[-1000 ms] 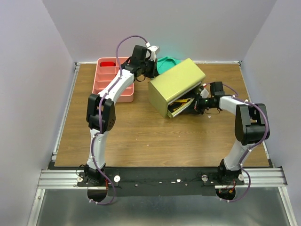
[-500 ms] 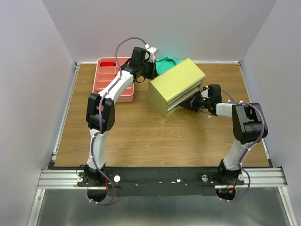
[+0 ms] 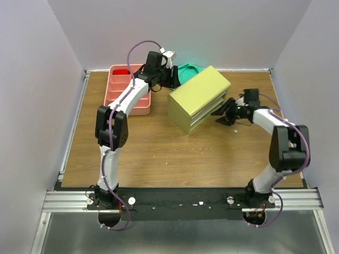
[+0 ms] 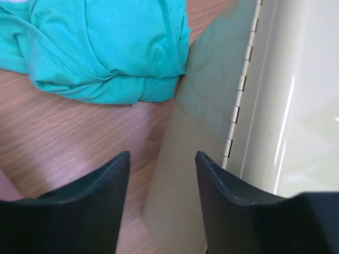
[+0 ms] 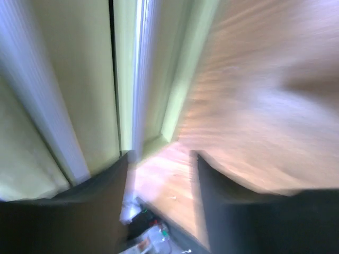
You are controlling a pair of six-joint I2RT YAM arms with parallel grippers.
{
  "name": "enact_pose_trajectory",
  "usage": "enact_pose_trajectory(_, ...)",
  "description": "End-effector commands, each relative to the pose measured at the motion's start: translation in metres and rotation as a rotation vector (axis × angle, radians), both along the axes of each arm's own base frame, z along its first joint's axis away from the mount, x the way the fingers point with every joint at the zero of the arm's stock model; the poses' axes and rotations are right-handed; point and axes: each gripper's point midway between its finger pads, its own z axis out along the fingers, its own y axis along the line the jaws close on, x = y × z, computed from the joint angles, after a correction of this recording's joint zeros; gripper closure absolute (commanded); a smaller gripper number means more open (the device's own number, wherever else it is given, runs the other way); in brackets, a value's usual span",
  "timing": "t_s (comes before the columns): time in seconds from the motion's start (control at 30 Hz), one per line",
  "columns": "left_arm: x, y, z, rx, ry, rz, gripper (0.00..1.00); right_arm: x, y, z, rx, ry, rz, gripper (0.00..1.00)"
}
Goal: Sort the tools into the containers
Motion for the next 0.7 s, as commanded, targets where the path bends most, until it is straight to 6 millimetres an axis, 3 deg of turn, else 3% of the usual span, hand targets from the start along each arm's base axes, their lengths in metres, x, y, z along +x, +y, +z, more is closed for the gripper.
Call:
enact_pose_trajectory(0.0,-0.003,0.017,0.081,-0.035,-0.117,0.076,0.20,-0.051,-0.123,0.002,-0.543,0.091,-0.069,0.20)
enact_pose_trajectory(0.03,0.001,0.022,0.096,-0.029,-0.157,0.100,0.01,-0.051,-0.133,0.007,-0.556,0.073,-0.071,0.15)
enact_pose_trajectory(0.07,0.003,0.026,0.105,-0.021,-0.185,0.113,0.01,-0.050,-0.149,0.012,-0.559,0.063,-0.096,0.01)
enact_pose_trajectory(0.13,0.003,0.039,0.118,0.028,-0.242,0.147,0.01,-0.043,-0.162,0.036,-0.590,-0.015,-0.115,0.00)
enact_pose_trajectory(0.2,-0.001,0.052,0.132,0.062,-0.284,0.186,0.01,-0.032,-0.163,0.066,-0.603,-0.155,-0.087,0.00)
enact_pose_trajectory(0.27,-0.003,0.068,0.123,0.138,-0.296,0.232,0.01,-0.024,-0.163,0.092,-0.616,-0.259,-0.091,0.00)
enact_pose_trajectory(0.3,-0.009,0.075,0.132,0.150,-0.317,0.247,0.01,-0.018,-0.165,0.103,-0.635,-0.317,-0.102,0.00)
enact_pose_trajectory(0.33,-0.013,0.080,0.123,0.182,-0.310,0.247,0.01,-0.021,-0.165,0.114,-0.643,-0.357,-0.115,0.00)
enact_pose_trajectory(0.4,-0.022,0.095,0.132,0.222,-0.346,0.277,0.01,-0.023,-0.174,0.122,-0.688,-0.372,-0.176,0.00)
enact_pose_trajectory(0.43,-0.027,0.100,0.121,0.244,-0.326,0.286,0.01,-0.027,-0.176,0.131,-0.712,-0.404,-0.193,0.00)
enact_pose_trajectory(0.5,-0.038,0.111,0.131,0.263,-0.354,0.296,0.01,-0.037,-0.184,0.131,-0.773,-0.409,-0.209,0.00)
enact_pose_trajectory(0.53,-0.043,0.115,0.122,0.281,-0.339,0.296,0.01,-0.040,-0.186,0.133,-0.792,-0.414,-0.211,0.00)
enact_pose_trajectory(0.6,-0.053,0.123,0.133,0.278,-0.359,0.306,0.01,-0.052,-0.191,0.138,-0.846,-0.436,-0.209,0.00)
enact_pose_trajectory(0.67,-0.059,0.125,0.130,0.279,-0.355,0.304,0.01,-0.059,-0.193,0.142,-0.870,-0.443,-0.210,0.00)
